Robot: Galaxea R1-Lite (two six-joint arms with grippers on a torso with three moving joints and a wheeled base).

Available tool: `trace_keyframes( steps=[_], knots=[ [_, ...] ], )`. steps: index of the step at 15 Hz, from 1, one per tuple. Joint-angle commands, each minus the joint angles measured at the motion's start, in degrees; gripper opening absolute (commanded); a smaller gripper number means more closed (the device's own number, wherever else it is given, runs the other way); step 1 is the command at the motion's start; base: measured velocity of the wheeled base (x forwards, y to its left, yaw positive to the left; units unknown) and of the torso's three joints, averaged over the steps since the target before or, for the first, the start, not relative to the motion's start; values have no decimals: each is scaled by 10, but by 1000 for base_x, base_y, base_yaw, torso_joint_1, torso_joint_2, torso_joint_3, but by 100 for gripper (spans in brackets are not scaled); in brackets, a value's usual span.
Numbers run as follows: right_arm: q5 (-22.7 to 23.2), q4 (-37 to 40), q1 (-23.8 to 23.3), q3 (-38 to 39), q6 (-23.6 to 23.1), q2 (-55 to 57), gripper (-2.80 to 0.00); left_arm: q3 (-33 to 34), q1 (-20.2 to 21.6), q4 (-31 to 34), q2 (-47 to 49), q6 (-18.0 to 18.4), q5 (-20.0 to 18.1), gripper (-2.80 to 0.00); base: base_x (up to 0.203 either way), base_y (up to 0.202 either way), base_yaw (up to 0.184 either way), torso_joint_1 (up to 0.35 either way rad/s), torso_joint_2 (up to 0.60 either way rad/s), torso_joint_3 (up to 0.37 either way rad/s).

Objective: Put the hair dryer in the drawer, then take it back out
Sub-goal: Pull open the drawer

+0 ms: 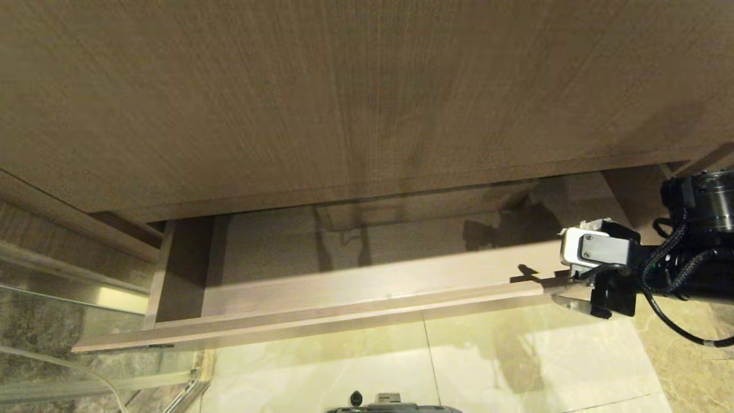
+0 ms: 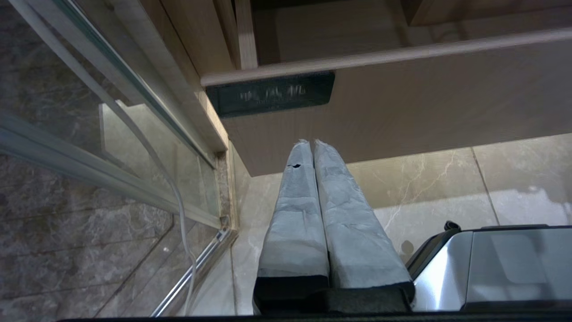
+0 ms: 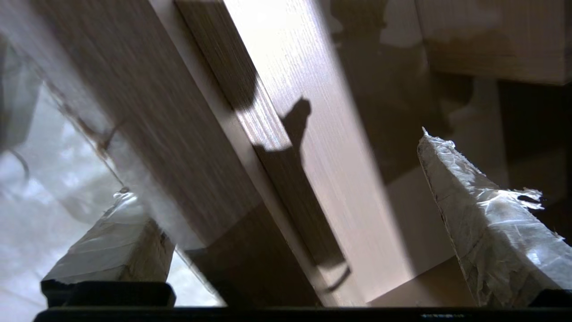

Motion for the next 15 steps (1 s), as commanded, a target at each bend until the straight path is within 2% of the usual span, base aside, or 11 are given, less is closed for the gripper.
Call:
trace_keyframes(
  steps=[1, 4, 7, 9, 10, 13, 15],
  knots=[
    [2, 4, 0, 18, 10, -39, 0, 0, 0, 0, -1, 0, 0, -280, 0, 0, 0, 0, 0, 0],
    [3, 85, 1, 38, 28, -165, 0, 0, 0, 0, -1, 0, 0, -280, 0, 0, 0, 0, 0, 0],
    [1, 276, 1, 16, 41, -314, 0, 0, 0, 0, -1, 0, 0, -280, 0, 0, 0, 0, 0, 0],
    [-4, 404, 1, -43, 54, -368, 0, 0, 0, 0, -1, 0, 0, -280, 0, 0, 0, 0, 0, 0],
    [-10, 445, 0, -68, 61, -382, -280, 0, 0, 0, 0, 0, 0, -280, 0, 0, 0, 0, 0, 0],
    [-66, 465, 0, -102, 116, -383, -280, 0, 0, 0, 0, 0, 0, -280, 0, 0, 0, 0, 0, 0],
    [-136, 466, -2, -110, 174, -380, -280, 0, 0, 0, -1, 0, 0, -280, 0, 0, 0, 0, 0, 0]
  ],
)
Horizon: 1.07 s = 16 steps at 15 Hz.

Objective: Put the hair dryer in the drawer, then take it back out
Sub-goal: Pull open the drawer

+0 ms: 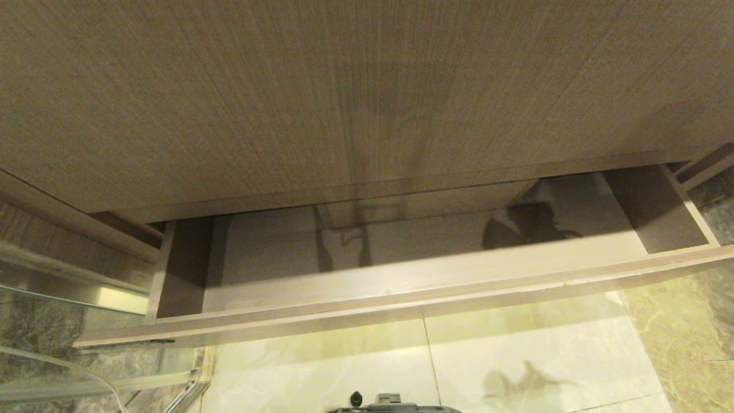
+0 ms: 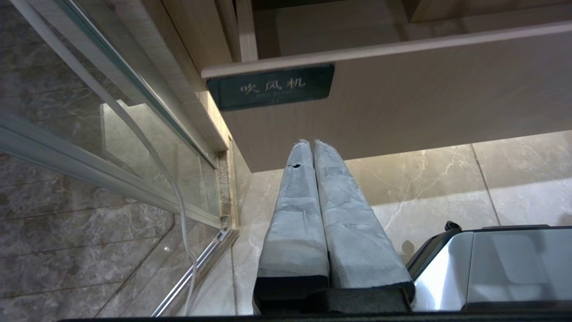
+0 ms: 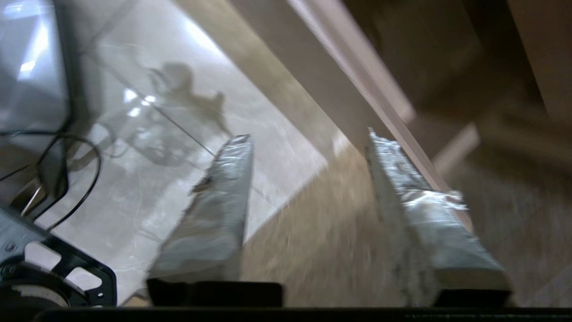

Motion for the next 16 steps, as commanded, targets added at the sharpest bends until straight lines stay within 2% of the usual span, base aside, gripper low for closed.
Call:
trace_keyframes(
  steps=[1, 3, 5, 8, 10, 13, 14, 16],
  knots=[
    [-53, 4, -7, -10, 55, -2, -280, 0, 0, 0, -1, 0, 0, -280, 0, 0, 0, 0, 0, 0],
    [-93, 3, -30, -10, 107, 7, -280, 0, 0, 0, 0, 0, 0, -280, 0, 0, 0, 0, 0, 0],
    [-119, 2, -57, -3, 133, 7, -280, 0, 0, 0, 0, 0, 0, -280, 0, 0, 0, 0, 0, 0],
    [-119, -16, -122, 33, 199, -5, -280, 0, 0, 0, -1, 0, 0, -280, 0, 0, 0, 0, 0, 0],
    [-119, -56, -150, 80, 274, -32, -280, 0, 0, 0, -1, 0, 0, -280, 0, 0, 0, 0, 0, 0],
    [-118, -107, -161, 169, 387, -115, -280, 0, 0, 0, 0, 0, 0, -280, 0, 0, 0, 0, 0, 0],
    [-119, -137, -163, 213, 411, -151, -280, 0, 0, 0, 0, 0, 0, -280, 0, 0, 0, 0, 0, 0],
    [-108, -234, -155, 308, 432, -206, -280, 0, 0, 0, 0, 0, 0, -280, 0, 0, 0, 0, 0, 0]
  ],
)
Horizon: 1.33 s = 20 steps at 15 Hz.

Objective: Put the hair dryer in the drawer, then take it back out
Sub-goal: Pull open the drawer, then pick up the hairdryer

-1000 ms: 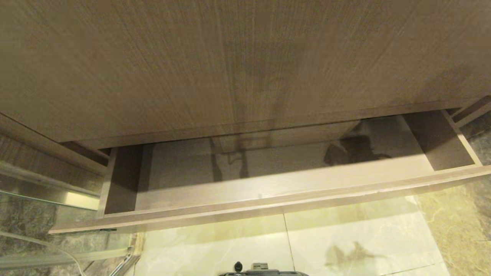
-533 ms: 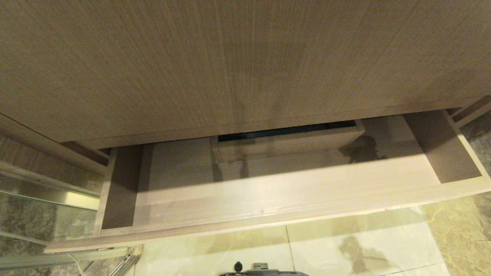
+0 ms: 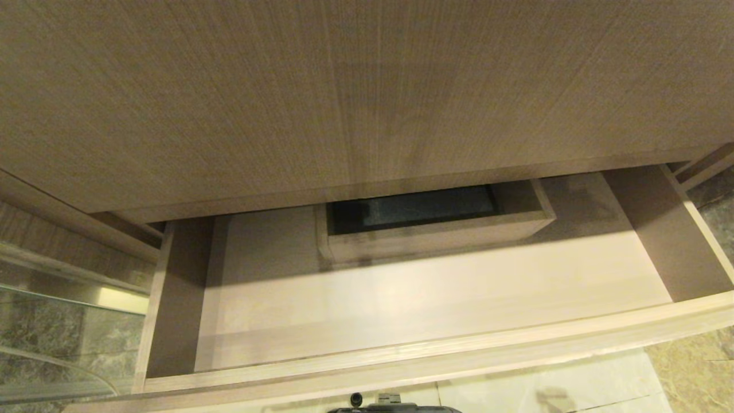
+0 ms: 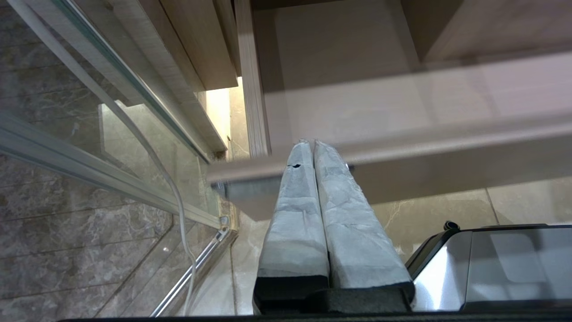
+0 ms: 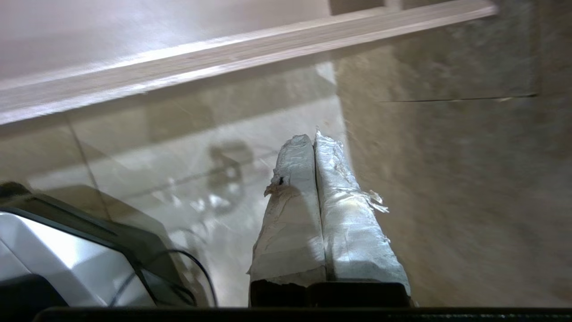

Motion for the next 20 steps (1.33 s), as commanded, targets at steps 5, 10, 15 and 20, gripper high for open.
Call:
trace_keyframes(
  steps=[5, 10, 15, 20],
  knots=[
    [56, -246, 19, 258, 6, -181, -280, 0, 0, 0, -1, 0, 0, -280, 0, 0, 0, 0, 0, 0],
    [114, -200, 77, 260, 33, -240, -280, -1, 0, 0, 0, 0, 0, -280, 0, 0, 0, 0, 0, 0],
    [126, -153, 76, 260, 84, -346, -280, 0, 0, 0, 0, 0, 0, -280, 0, 0, 0, 0, 0, 0],
    [125, -154, 76, 259, 86, -346, -280, 0, 0, 0, 0, 0, 0, -280, 0, 0, 0, 0, 0, 0]
  ],
)
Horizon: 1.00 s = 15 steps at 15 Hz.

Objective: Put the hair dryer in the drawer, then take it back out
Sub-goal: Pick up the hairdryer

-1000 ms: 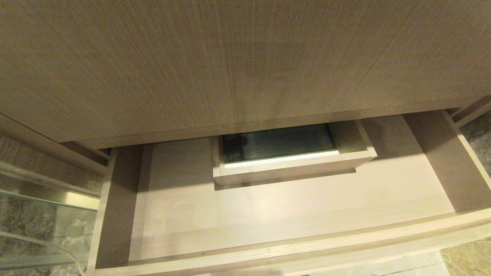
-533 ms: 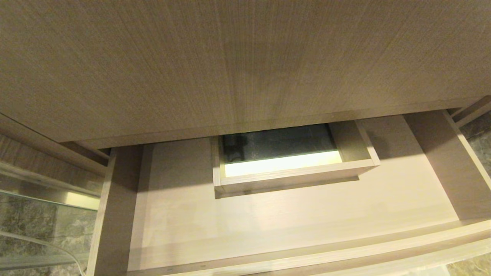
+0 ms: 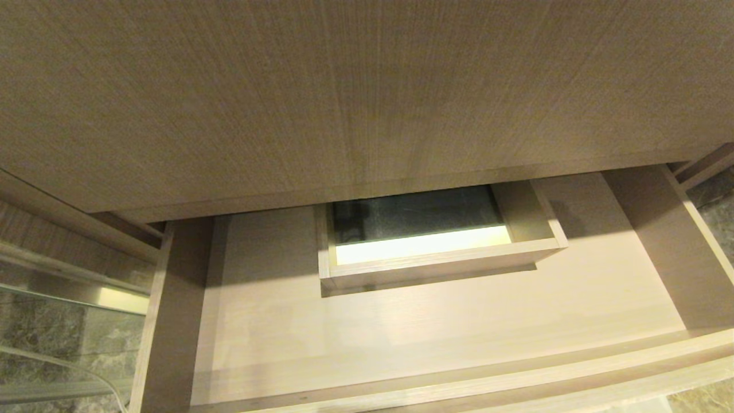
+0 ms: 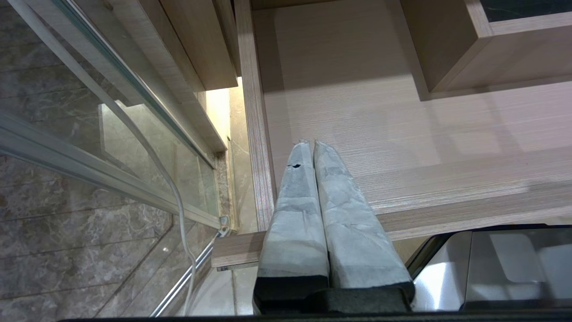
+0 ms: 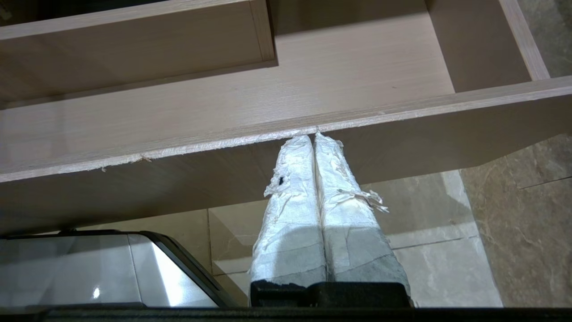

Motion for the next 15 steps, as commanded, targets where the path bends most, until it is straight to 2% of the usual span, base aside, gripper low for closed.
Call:
trace_keyframes(
  steps=[1, 11, 15],
  knots=[
    [0, 0, 0, 0, 0, -2, -280, 0, 0, 0, 0, 0, 0, -280, 0, 0, 0, 0, 0, 0],
    [0, 1, 0, 0, 1, -2, -280, 0, 0, 0, -1, 0, 0, -280, 0, 0, 0, 0, 0, 0],
    [0, 1, 0, 0, 2, -2, -280, 0, 0, 0, -1, 0, 0, -280, 0, 0, 0, 187, -98, -76]
  ],
)
